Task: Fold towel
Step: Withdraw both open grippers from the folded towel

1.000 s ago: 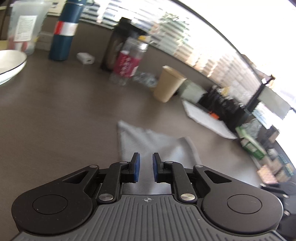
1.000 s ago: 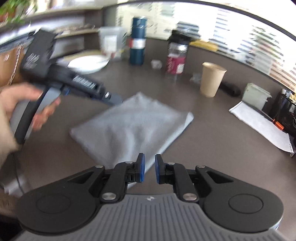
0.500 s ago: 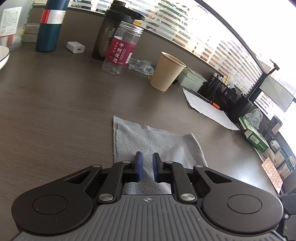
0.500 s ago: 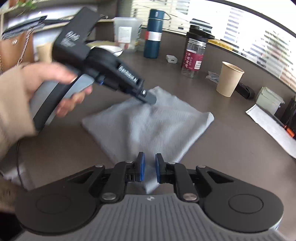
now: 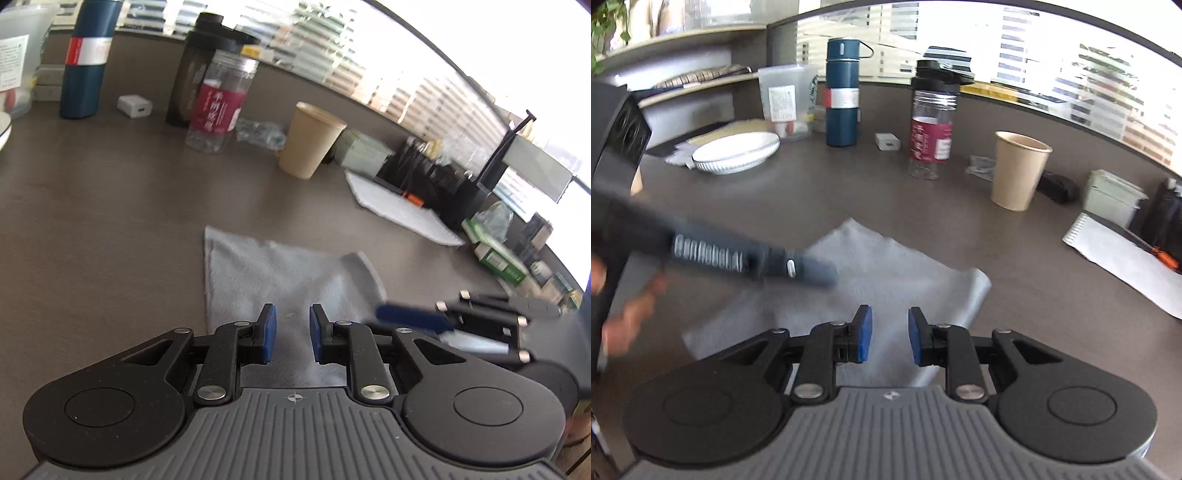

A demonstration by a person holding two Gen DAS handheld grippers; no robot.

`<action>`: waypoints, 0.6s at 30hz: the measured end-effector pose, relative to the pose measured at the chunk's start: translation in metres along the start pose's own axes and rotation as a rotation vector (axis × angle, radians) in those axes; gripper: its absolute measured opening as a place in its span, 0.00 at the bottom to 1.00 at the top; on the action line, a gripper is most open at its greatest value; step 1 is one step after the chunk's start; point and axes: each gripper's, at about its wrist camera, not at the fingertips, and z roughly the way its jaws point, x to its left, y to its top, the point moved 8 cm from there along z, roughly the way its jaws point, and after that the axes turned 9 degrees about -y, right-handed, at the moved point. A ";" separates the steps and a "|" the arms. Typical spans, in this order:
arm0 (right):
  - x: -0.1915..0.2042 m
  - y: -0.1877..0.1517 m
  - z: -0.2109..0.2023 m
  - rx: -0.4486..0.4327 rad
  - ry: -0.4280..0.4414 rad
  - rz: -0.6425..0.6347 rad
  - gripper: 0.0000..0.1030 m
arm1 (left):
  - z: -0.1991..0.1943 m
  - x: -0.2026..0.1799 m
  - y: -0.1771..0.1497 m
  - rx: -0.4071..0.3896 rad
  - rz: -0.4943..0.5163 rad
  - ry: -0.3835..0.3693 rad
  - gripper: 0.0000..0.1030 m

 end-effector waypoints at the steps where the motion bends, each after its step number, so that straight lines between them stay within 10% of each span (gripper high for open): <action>1: 0.001 -0.001 0.004 0.003 -0.003 -0.008 0.24 | 0.000 0.000 0.000 -0.001 -0.002 -0.004 0.24; 10: -0.051 -0.008 0.007 0.037 -0.095 0.095 0.27 | -0.004 0.003 0.000 -0.014 -0.010 -0.020 0.24; 18: 0.001 -0.004 -0.030 -0.041 0.028 -0.020 0.27 | -0.021 -0.015 -0.007 -0.021 0.022 -0.044 0.26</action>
